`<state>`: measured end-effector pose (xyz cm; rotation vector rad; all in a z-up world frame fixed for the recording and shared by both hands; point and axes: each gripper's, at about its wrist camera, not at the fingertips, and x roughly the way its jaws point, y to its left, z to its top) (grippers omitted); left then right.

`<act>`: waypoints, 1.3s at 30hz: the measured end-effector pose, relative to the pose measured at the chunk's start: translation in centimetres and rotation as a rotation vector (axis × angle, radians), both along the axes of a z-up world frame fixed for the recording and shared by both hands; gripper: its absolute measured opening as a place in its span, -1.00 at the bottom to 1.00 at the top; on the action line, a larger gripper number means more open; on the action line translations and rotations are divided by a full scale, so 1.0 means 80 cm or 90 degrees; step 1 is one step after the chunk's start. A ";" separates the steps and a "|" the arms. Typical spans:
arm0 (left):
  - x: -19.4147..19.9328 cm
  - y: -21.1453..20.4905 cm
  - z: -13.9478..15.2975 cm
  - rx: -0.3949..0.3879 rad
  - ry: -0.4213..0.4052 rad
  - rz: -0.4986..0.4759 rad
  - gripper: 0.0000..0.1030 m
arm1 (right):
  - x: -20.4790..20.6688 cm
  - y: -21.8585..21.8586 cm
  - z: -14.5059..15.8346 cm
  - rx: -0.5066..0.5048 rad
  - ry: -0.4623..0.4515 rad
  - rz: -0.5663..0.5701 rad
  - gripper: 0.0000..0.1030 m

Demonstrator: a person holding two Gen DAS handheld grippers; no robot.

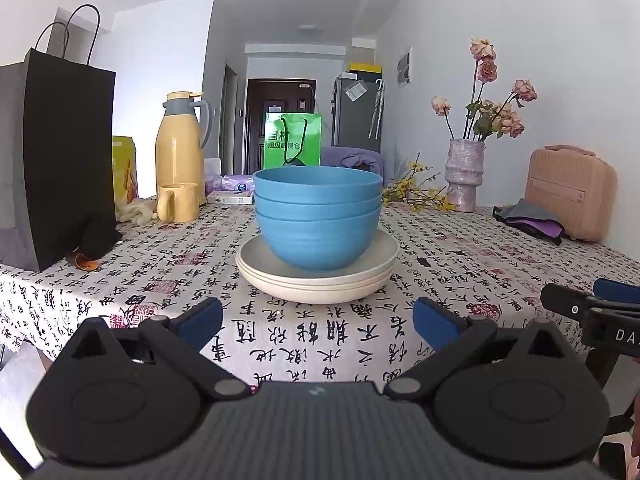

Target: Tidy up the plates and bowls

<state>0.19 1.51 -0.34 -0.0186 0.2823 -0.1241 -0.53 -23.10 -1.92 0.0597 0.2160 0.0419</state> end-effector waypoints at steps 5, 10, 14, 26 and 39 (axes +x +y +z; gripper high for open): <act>0.001 0.000 -0.001 -0.001 0.002 0.001 1.00 | 0.000 -0.001 0.001 0.001 0.001 -0.001 0.79; 0.000 0.001 0.000 -0.001 0.001 0.000 1.00 | 0.001 -0.001 0.001 0.002 0.001 -0.001 0.79; 0.000 0.000 0.000 0.000 0.000 0.000 1.00 | 0.000 -0.001 0.002 0.002 0.000 -0.002 0.79; 0.000 0.000 0.001 0.000 -0.001 0.001 1.00 | 0.001 0.000 0.003 0.002 -0.001 -0.002 0.79; 0.000 0.001 0.001 0.002 -0.006 0.003 1.00 | 0.001 0.001 0.001 0.006 0.001 -0.002 0.79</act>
